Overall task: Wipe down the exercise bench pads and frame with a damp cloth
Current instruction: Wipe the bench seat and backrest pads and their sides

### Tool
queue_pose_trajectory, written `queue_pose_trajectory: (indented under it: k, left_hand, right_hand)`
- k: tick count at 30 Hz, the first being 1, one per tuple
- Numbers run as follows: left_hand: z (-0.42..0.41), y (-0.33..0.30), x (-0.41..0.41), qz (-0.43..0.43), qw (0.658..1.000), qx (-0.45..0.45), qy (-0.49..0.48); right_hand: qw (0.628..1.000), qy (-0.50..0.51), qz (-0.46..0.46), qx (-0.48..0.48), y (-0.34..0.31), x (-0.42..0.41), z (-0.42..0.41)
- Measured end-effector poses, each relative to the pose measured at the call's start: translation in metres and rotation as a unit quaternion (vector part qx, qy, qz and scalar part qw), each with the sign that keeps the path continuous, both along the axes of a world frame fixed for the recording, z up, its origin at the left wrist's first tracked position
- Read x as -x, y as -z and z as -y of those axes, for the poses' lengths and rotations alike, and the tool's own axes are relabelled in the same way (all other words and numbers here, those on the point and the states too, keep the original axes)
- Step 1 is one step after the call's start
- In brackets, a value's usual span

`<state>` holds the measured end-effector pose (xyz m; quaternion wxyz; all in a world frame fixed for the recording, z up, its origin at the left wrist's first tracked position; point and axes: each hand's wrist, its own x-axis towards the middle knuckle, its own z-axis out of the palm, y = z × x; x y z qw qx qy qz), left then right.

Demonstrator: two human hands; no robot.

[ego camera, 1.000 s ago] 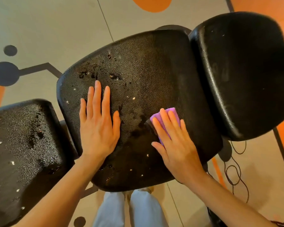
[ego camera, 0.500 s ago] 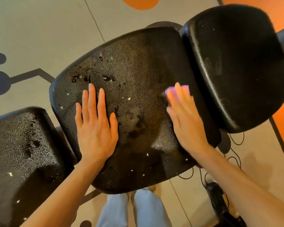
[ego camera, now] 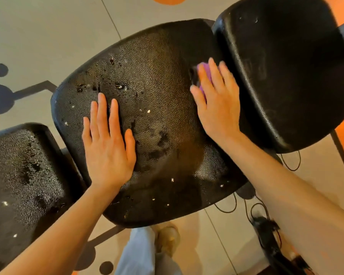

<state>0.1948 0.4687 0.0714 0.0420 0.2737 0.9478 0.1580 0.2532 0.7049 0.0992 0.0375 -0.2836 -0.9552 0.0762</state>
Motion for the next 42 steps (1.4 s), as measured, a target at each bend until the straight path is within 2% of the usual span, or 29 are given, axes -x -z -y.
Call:
queue_pose_trajectory:
  k: [2,4,7,9,11,13,15,18,20,22,25,27,30,32,33,36,38,39,42]
  left_hand:
    - [0.000,0.000,0.000,-0.004,1.000,-0.003,-0.001]
    - [-0.001,0.000,0.000,-0.002,1.000,-0.006,-0.002]
    - [0.000,0.000,-0.001,0.003,1.000,-0.006,-0.007]
    - [0.000,0.000,0.000,0.004,1.000,-0.006,-0.008]
    - [-0.001,0.000,0.000,0.003,1.000,-0.003,-0.007]
    - [-0.001,0.001,0.000,-0.002,1.000,-0.003,-0.010]
    - [-0.001,0.002,0.000,-0.002,1.000,-0.003,-0.008]
    - [0.000,0.001,0.001,0.003,1.000,-0.005,-0.009]
    - [0.000,0.001,0.001,0.002,1.000,-0.005,-0.011]
    - [-0.001,0.002,0.001,0.003,1.000,-0.006,-0.008]
    - [0.000,0.003,0.002,-0.003,1.000,-0.006,-0.007]
    - [0.000,0.003,0.001,-0.006,1.000,-0.006,-0.003]
    - [0.000,0.002,0.002,0.000,1.000,-0.015,0.000]
    - [0.000,0.002,0.001,0.001,1.000,-0.018,0.000]
    - [0.000,0.001,0.001,0.002,1.000,-0.018,0.003]
    - [0.001,0.002,0.003,-0.002,1.000,-0.017,0.007]
    - [0.002,0.003,0.002,0.000,1.000,-0.009,0.011]
    - [0.002,0.004,0.002,0.000,1.000,-0.008,0.013]
    - [0.002,0.004,0.005,-0.001,1.000,-0.005,0.013]
  right_hand:
    - [0.997,0.008,-0.025,0.069,0.007,0.002,0.006]
    - [0.993,-0.028,-0.021,0.111,0.007,-0.041,0.032]
    - [0.991,-0.094,0.001,0.099,-0.007,-0.112,0.068]
    - [0.991,-0.122,0.016,0.050,-0.007,-0.109,0.059]
    - [0.997,-0.067,0.007,0.029,-0.002,-0.068,0.044]
    - [0.999,0.006,-0.005,0.053,0.000,-0.031,0.041]
    - [0.998,0.022,0.004,0.058,0.003,-0.039,0.061]
    - [0.994,-0.082,0.068,0.018,-0.007,-0.108,0.112]
    - [0.990,-0.127,0.059,0.034,-0.007,-0.127,0.115]
    - [0.994,-0.096,0.036,0.040,-0.001,-0.100,0.094]
    - [0.998,0.024,-0.010,0.055,0.003,-0.037,0.067]
    - [0.997,0.059,-0.015,0.051,0.004,-0.041,0.085]
    - [0.997,-0.021,0.072,0.012,-0.001,-0.103,0.150]
    - [0.995,-0.070,0.074,0.004,0.003,-0.120,0.148]
    - [0.997,-0.062,0.056,0.001,0.006,-0.113,0.131]
    - [0.994,0.104,-0.010,0.018,0.005,-0.064,0.076]
    - [0.978,0.206,-0.033,0.011,0.005,-0.055,0.092]
    - [0.976,0.218,-0.025,0.008,0.008,-0.061,0.117]
    - [0.992,0.109,0.056,-0.012,0.008,-0.092,0.189]
